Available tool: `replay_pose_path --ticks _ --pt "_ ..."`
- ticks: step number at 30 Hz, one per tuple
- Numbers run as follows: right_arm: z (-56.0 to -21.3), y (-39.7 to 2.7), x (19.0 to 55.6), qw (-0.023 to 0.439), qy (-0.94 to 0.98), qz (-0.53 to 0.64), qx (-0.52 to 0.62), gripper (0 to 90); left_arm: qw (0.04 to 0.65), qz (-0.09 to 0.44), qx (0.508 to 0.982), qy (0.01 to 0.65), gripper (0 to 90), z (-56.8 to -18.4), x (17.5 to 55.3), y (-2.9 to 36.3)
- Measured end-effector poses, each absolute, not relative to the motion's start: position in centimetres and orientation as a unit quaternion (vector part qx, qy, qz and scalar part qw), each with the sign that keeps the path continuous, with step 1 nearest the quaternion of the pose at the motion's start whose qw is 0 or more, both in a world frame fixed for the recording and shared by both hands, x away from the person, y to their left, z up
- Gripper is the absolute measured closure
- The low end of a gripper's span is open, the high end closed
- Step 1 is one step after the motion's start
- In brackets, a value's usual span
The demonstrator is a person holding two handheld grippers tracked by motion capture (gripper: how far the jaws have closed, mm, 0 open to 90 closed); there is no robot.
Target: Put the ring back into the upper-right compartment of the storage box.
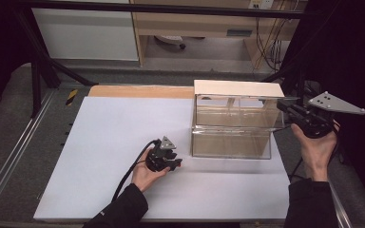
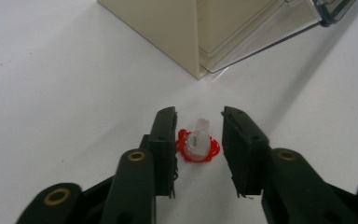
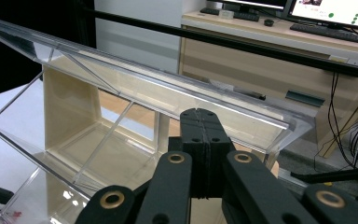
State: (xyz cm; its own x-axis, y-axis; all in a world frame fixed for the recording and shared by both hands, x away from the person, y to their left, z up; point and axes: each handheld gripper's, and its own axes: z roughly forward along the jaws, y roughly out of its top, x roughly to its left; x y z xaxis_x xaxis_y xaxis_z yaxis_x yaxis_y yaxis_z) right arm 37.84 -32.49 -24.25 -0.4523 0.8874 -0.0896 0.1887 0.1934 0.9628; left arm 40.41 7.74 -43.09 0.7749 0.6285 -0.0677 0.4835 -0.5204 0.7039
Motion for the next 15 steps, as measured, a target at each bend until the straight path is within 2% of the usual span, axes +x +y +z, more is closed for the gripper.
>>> replay_pose_path --ticks 3,15 --pt "-24.23 -32.49 37.83 0.348 0.69 0.5 0.391 90.0 0.369 0.097 0.868 0.319 72.6 -43.15 40.4 7.71" --pt "-24.19 -32.5 37.82 0.348 0.69 0.5 0.391 90.0 0.366 0.101 0.872 0.31 84.9 -43.39 40.42 7.52"
